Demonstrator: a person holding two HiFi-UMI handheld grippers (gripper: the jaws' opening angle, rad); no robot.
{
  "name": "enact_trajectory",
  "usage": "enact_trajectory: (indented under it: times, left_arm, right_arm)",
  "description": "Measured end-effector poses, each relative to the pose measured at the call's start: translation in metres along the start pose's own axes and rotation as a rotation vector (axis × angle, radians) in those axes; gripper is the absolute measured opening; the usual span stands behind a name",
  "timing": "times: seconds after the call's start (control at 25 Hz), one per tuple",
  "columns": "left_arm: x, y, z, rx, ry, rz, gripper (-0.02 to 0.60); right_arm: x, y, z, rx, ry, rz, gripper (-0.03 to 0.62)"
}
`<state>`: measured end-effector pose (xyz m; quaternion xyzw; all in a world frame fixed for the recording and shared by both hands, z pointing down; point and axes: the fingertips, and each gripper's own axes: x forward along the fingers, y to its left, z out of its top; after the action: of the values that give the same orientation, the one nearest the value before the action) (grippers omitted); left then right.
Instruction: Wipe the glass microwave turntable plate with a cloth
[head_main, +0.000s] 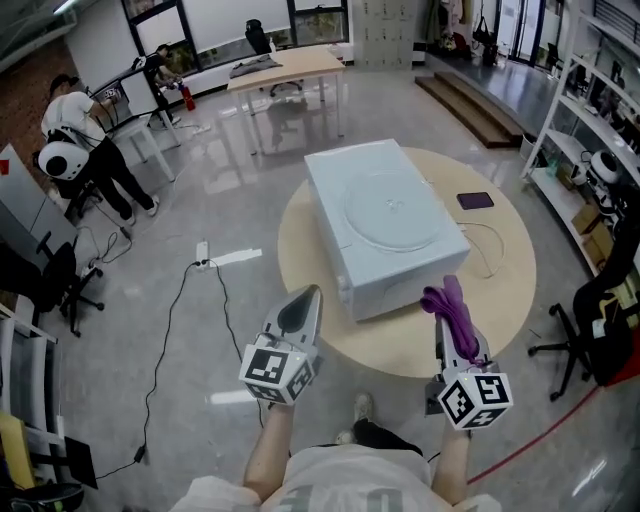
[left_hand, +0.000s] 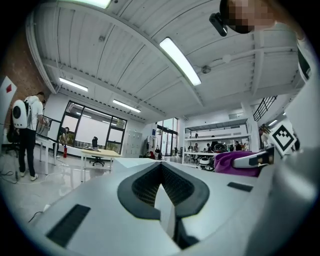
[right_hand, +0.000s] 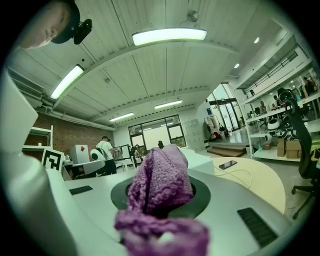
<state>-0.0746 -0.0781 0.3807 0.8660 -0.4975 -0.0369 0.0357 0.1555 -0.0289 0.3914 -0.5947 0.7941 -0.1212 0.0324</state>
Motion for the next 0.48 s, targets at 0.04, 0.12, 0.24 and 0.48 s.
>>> enact_trajectory:
  times: [0.04,0.12,0.24,0.48]
  left_arm:
    - [0.013,0.005,-0.001,-0.008,0.008,0.006,-0.005]
    - [0.042,0.012,-0.005,-0.024,0.026,0.01,-0.005]
    - [0.083,0.015,-0.011,0.003,0.084,-0.014,-0.005]
    - [0.142,0.018,-0.017,0.088,0.213,-0.1,-0.005]
  right_arm:
    - [0.011,-0.007,0.003,0.001,-0.001,0.004,0.048]
    - [0.031,-0.019,0.009,0.005,0.0,0.016,0.048]
    - [0.057,-0.034,0.014,0.006,0.005,0.041,0.048]
    - [0.095,-0.052,0.014,0.011,0.026,0.055,0.048]
